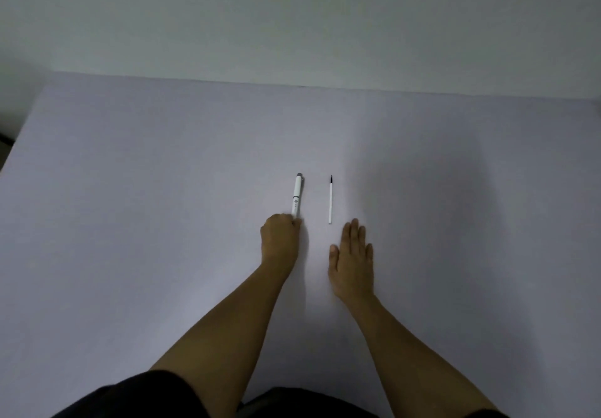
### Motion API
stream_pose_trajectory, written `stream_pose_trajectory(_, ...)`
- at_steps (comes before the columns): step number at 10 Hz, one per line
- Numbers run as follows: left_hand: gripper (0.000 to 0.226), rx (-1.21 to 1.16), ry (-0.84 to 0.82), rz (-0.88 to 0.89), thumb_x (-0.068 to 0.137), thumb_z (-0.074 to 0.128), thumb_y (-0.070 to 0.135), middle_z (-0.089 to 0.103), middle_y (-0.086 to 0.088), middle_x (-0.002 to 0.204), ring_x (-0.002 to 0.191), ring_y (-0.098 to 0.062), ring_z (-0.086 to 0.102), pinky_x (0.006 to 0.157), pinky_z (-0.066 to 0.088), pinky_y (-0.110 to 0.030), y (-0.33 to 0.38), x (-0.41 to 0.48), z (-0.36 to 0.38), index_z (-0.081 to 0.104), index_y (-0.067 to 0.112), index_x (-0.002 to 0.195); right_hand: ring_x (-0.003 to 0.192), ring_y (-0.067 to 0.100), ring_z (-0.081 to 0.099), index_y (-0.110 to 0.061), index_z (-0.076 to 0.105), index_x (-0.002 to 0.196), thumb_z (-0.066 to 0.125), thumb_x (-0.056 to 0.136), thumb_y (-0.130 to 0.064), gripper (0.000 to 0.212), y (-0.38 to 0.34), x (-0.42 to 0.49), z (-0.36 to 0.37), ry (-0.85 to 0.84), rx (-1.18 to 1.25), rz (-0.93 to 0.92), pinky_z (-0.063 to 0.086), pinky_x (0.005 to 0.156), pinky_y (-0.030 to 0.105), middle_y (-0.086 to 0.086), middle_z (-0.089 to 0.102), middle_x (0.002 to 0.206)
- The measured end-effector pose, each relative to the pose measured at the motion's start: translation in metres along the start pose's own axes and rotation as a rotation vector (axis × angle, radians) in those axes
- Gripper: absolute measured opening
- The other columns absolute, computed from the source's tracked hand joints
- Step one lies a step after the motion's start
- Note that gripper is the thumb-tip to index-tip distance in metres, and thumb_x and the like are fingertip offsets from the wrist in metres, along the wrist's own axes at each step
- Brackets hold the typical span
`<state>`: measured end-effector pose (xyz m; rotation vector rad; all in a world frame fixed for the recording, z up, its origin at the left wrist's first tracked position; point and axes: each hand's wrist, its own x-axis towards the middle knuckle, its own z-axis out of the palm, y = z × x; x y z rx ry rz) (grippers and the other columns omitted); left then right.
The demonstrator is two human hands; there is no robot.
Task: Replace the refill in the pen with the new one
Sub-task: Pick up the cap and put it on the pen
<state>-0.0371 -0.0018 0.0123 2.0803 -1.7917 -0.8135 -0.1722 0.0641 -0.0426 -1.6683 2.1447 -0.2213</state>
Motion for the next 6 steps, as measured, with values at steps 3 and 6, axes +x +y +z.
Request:
stream_pose_trajectory(3, 0.025, 0.036, 0.023, -0.030, 0.094, 0.046, 0.016, 0.063, -0.022, 0.090, 0.079, -0.035, 0.059, 0.070, 0.050, -0.041, -0.007, 0.010, 0.043, 0.061, -0.003, 0.093, 0.148, 0.023, 0.001, -0.009, 0.002, 0.149, 0.026, 0.100, -0.032, 0.059, 0.024, 0.007, 0.027, 0.007, -0.085, 0.035, 0.001, 0.119, 0.039, 0.009, 0.001, 0.160)
stream_pose_trajectory(6, 0.031, -0.038, 0.012, -0.121, 0.094, 0.050, 0.027, 0.061, -0.020, 0.091, 0.078, -0.030, 0.055, 0.065, 0.044, -0.034, -0.004, 0.010, 0.031, 0.059, -0.002, 0.095, 0.149, 0.020, 0.006, -0.007, 0.012, 0.149, 0.026, 0.100, -0.029, 0.055, 0.024, 0.016, 0.006, 0.026, -0.012, -0.016, 0.002, 0.119, 0.036, 0.009, 0.009, 0.160)
